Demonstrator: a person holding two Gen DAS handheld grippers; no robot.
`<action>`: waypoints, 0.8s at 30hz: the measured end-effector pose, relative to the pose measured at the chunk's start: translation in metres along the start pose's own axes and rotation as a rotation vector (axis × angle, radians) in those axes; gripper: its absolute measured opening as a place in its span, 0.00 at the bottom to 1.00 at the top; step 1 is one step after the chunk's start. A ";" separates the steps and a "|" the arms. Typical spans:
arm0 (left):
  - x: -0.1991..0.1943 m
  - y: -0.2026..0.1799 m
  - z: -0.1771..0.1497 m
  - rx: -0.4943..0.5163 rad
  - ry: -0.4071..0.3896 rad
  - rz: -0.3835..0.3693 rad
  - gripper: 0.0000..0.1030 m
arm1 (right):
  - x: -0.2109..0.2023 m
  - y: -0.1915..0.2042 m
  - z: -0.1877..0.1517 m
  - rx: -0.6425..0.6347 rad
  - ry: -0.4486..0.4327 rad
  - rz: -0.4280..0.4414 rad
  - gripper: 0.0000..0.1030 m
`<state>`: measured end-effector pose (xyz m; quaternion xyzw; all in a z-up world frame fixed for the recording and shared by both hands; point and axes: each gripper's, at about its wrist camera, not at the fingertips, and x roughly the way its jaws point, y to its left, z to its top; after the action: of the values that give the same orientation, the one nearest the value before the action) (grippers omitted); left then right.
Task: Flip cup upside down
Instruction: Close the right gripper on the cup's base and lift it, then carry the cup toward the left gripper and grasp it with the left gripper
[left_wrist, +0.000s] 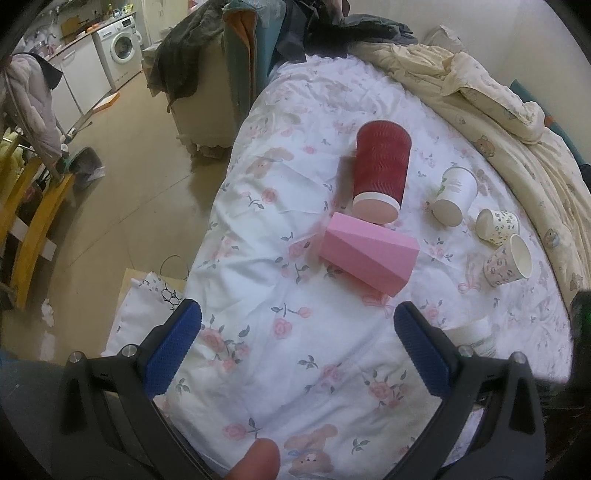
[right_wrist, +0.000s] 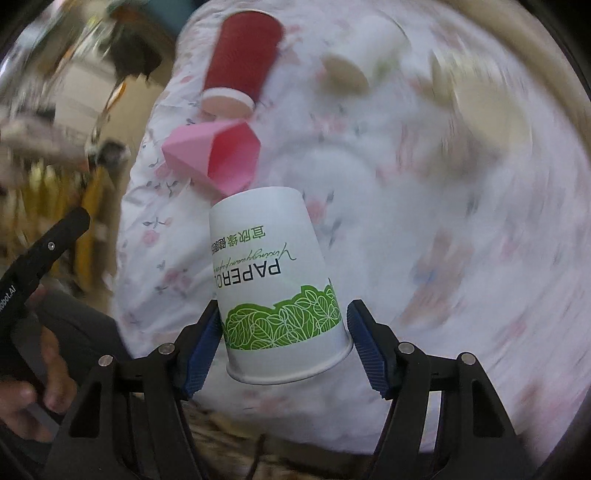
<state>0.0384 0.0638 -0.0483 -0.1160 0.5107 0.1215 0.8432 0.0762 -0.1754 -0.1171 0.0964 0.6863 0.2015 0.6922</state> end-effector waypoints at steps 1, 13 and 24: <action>0.000 0.000 0.000 0.001 -0.001 0.000 1.00 | 0.004 -0.004 -0.006 0.054 -0.002 0.030 0.68; -0.003 -0.002 -0.002 0.017 -0.015 0.004 1.00 | 0.040 -0.016 -0.017 0.227 0.022 0.032 0.75; -0.001 -0.003 -0.003 0.022 -0.007 0.001 1.00 | 0.011 -0.002 -0.015 0.137 -0.005 -0.005 0.93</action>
<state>0.0365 0.0604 -0.0485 -0.1061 0.5090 0.1166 0.8462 0.0614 -0.1747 -0.1289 0.1424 0.6969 0.1522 0.6862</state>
